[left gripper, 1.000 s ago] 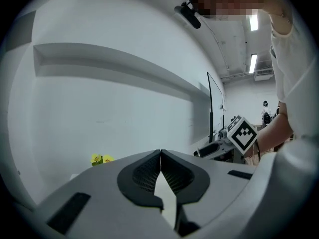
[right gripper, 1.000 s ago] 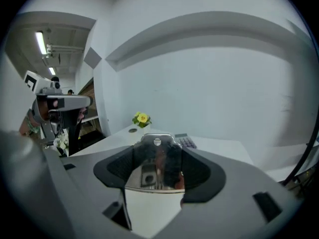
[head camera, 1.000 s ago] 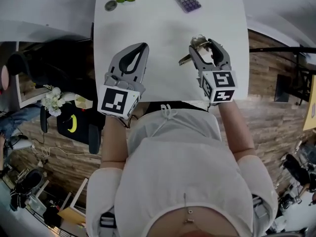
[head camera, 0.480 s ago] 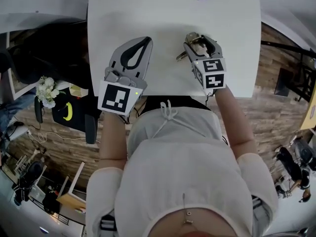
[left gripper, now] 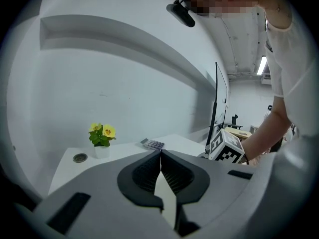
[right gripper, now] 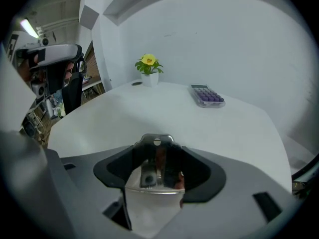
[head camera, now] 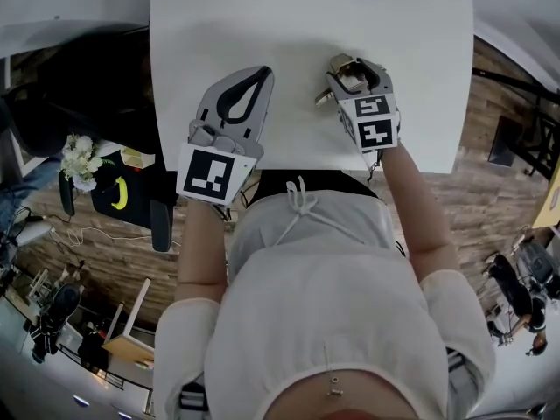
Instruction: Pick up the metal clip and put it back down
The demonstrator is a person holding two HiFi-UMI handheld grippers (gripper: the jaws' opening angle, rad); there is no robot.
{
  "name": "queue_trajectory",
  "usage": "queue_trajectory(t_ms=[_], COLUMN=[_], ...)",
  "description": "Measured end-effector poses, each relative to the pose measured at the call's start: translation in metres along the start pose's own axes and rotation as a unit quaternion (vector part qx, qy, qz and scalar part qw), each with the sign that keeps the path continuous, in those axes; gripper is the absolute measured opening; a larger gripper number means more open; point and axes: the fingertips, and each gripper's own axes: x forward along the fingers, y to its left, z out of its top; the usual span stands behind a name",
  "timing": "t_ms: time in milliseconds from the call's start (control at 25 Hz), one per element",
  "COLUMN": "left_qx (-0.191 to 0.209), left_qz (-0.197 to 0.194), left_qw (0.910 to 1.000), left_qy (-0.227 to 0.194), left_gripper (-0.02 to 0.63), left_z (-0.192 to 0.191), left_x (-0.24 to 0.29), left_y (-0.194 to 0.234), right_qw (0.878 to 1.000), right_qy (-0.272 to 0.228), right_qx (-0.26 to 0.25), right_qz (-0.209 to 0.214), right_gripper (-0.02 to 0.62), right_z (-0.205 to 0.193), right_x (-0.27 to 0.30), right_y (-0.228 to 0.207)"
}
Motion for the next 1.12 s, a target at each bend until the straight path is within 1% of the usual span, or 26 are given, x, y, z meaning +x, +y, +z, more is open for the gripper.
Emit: queue_trajectory(t_ms=[160,320,440,560,720,840,920,1000,1120], left_qx=[0.0,0.002,0.009,0.015,0.019,0.022,0.026,0.037,0.055], left_qz=[-0.003,-0.002,-0.005,-0.007,0.0,0.006,0.008,0.008,0.014], left_qw=[1.0,1.0,0.9999,0.9999,0.9997,0.9995,0.999,0.9974,0.995], left_qy=[0.002,0.003,0.001,-0.005,-0.014,-0.024,-0.037,-0.061,-0.082], left_gripper=[0.018,0.018,0.018,0.018,0.018,0.018,0.018,0.018,0.018], left_z=[0.0,0.0,0.005,0.012,0.02,0.026,0.034,0.048,0.065], left_x=[0.003,0.001,0.001,-0.003,-0.016,-0.028,-0.034,-0.037,-0.045], left_y=[0.0,-0.001,-0.007,-0.013,-0.015,-0.014,-0.019,-0.028,-0.038], right_qw=[1.0,0.999,0.999,0.999,0.999,0.997,0.993,0.988,0.979], right_qy=[0.026,0.038,0.036,0.022,-0.03,-0.078,-0.114,-0.149,-0.199], right_qx=[-0.004,0.0,0.004,0.021,0.02,0.022,0.029,0.035,0.03], right_qz=[0.005,0.01,0.01,0.017,0.019,0.013,0.012,0.012,0.004], right_gripper=[0.295,0.296,0.298,0.333,0.328,0.293,0.28,0.263,0.22], right_z=[-0.005,-0.007,-0.007,-0.007,0.012,0.033,0.047,0.061,0.084], right_x=[0.003,0.005,0.007,0.003,-0.021,-0.044,-0.064,-0.088,-0.125], right_y=[0.004,0.008,0.005,0.002,0.007,0.008,0.004,-0.001,-0.005])
